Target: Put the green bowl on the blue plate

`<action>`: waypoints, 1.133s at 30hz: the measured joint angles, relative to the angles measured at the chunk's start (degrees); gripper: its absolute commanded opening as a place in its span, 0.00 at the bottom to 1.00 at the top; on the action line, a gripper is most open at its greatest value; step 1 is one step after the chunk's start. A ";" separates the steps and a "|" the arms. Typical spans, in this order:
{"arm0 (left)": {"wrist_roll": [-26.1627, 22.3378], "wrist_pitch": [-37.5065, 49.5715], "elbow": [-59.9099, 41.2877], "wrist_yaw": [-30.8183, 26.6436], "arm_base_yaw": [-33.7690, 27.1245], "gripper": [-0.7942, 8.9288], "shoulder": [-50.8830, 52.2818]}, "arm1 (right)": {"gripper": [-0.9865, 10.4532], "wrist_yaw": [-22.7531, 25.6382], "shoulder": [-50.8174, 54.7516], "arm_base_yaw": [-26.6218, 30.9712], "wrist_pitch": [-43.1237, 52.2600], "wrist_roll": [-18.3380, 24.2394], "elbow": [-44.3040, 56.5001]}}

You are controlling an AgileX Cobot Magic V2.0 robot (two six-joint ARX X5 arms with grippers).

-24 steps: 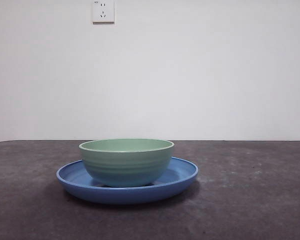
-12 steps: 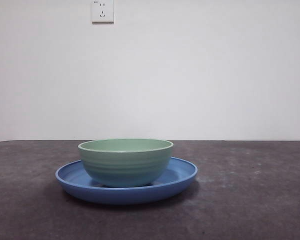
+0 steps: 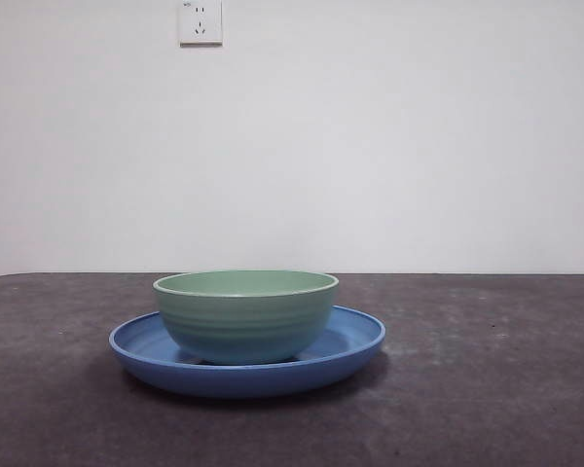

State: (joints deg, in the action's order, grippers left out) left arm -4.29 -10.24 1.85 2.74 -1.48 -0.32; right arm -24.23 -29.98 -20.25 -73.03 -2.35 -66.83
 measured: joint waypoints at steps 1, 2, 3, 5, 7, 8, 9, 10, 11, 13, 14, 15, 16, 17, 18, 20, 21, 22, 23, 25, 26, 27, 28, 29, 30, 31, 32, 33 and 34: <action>0.37 0.00 0.00 0.00 0.00 0.11 0.00 | 0.11 0.00 0.00 0.00 0.00 0.00 0.00; 0.57 0.00 0.00 -0.07 0.00 0.11 0.00 | 0.11 0.00 0.00 0.00 0.00 0.00 0.00; 0.81 0.00 0.02 -0.42 0.00 0.11 0.00 | 0.11 0.00 0.00 0.00 0.00 0.00 0.00; 1.42 -0.20 0.00 -2.25 -0.02 0.11 0.00 | 0.11 0.00 0.00 0.00 0.00 0.00 0.00; 2.34 -0.26 0.00 -3.74 -0.02 0.11 0.00 | 0.11 0.00 0.00 0.00 0.00 0.00 0.00; 2.47 -0.28 0.00 -3.82 -0.02 0.11 0.00 | 0.11 0.00 0.00 0.00 0.00 0.00 0.00; 2.56 -0.28 0.00 -3.85 -0.02 0.11 0.00 | 0.11 0.00 0.00 0.00 0.00 0.00 0.00; 2.73 -0.28 0.00 -3.85 -0.02 0.11 0.00 | 0.11 0.00 0.00 0.00 0.00 0.00 0.00; 2.78 -0.26 0.00 -3.87 -0.02 0.11 0.00 | 0.11 0.00 0.00 0.00 0.00 0.00 0.00; 2.93 -0.26 0.00 -3.87 -0.02 0.11 0.00 | 0.11 0.00 0.00 0.00 0.00 0.00 0.00; 2.95 -0.26 0.00 -3.87 -0.02 0.11 0.00 | 0.11 0.00 0.00 0.00 0.00 0.00 0.00; 2.95 -0.26 0.00 -3.87 -0.02 0.11 0.00 | 0.11 0.00 0.00 0.00 0.00 0.00 0.00; 2.95 -0.26 0.00 -3.87 -0.02 0.11 0.00 | 0.11 0.00 0.00 0.00 0.00 0.00 0.00; 2.95 -0.26 0.00 -3.87 -0.02 0.11 0.00 | 0.11 0.00 0.00 0.00 0.00 0.00 0.00; 2.97 -0.26 0.00 -3.87 -0.02 0.11 0.00 | 0.11 0.00 0.00 0.00 0.00 0.00 0.00; 2.97 -0.26 0.00 -3.87 -0.02 0.11 0.00 | 0.11 0.00 0.00 0.00 0.00 0.00 0.00; 2.97 -0.26 0.00 -3.87 -0.02 0.11 0.00 | 0.11 0.00 0.00 0.00 0.00 0.00 0.00; 2.97 -0.26 0.00 -3.87 -0.02 0.11 0.00 | 0.11 0.00 0.00 0.00 0.00 0.00 0.00; 2.99 -0.26 0.00 -3.87 -0.02 0.11 0.00 | 0.11 0.00 0.00 0.00 0.00 0.00 0.00; 3.17 -0.26 0.00 -3.87 -0.02 0.11 0.00 | 0.11 0.00 0.00 0.00 0.00 0.00 0.00; 3.26 -0.26 0.00 -3.87 -0.02 0.11 0.00 | 0.11 0.00 0.00 0.00 0.00 0.00 0.00; 3.37 -0.26 0.00 -3.87 -0.02 0.11 0.00 | 0.11 0.00 0.00 0.00 0.00 0.00 0.00; 3.37 -0.26 0.00 -3.87 -0.02 0.11 0.00 | 0.11 0.00 0.00 0.00 0.00 0.00 0.00; 3.37 -0.26 0.00 -3.87 -0.02 0.11 0.00 | 0.11 0.00 0.00 0.00 0.00 0.00 0.00; 3.39 -0.26 0.00 -3.87 -0.02 0.11 0.00 | 0.11 0.00 0.00 0.00 0.00 0.00 0.00; 3.39 -0.26 0.00 -3.87 -0.02 0.11 0.00 | 0.11 0.04 0.00 0.00 0.07 0.00 0.00; 3.39 -0.26 0.00 -3.87 -0.02 0.11 0.00 | 0.11 0.37 0.04 0.13 0.11 0.11 0.00; 3.39 -0.26 0.00 -3.87 -0.02 0.11 0.00 | 0.11 0.59 0.24 0.63 0.13 0.79 0.00; 3.39 -0.26 0.00 -3.87 -0.02 0.11 0.00 | 0.11 1.03 0.50 1.36 0.26 1.81 0.00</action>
State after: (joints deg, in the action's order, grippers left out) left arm -0.91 -10.50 1.85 -1.13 -1.50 -0.32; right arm -23.20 -29.47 -18.90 -72.77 -0.54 -66.83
